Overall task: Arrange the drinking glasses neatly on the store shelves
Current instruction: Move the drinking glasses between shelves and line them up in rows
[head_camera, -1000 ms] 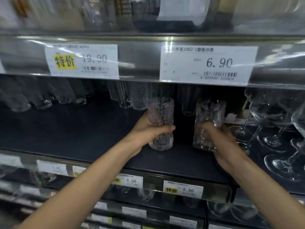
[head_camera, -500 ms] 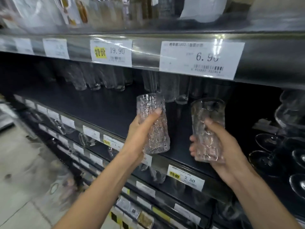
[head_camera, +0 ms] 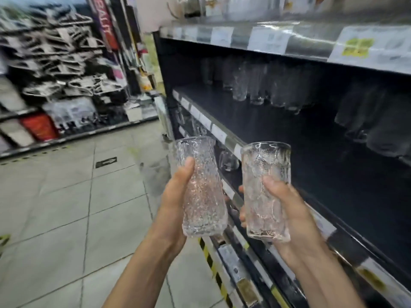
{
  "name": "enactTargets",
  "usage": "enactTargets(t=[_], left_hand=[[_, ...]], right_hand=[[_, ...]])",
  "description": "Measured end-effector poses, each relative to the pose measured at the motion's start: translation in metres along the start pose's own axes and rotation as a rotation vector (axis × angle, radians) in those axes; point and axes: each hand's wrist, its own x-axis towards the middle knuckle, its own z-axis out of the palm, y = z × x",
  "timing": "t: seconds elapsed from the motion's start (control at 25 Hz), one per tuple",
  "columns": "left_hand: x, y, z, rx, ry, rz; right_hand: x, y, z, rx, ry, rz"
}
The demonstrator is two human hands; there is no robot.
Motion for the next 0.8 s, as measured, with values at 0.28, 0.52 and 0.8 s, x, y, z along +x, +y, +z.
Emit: enactTargets(t=[0.28, 0.52, 0.8], left_hand=[[0.027, 0.03, -0.124, -0.02, 0.179, 0.067], [0.091, 0.062, -0.215, 0.0, 0.247, 0.074], [0.183, 0.094, -0.295, 0.002, 0.173, 0.03]], right_hand=[[0.072, 0.045, 0.119, -0.016, -0.226, 0.119], [0.148, 0.078, 0.21, -0.044, -0.264, 0.14], [0.234, 0.102, 0.286, -0.002, -0.214, 0.124]])
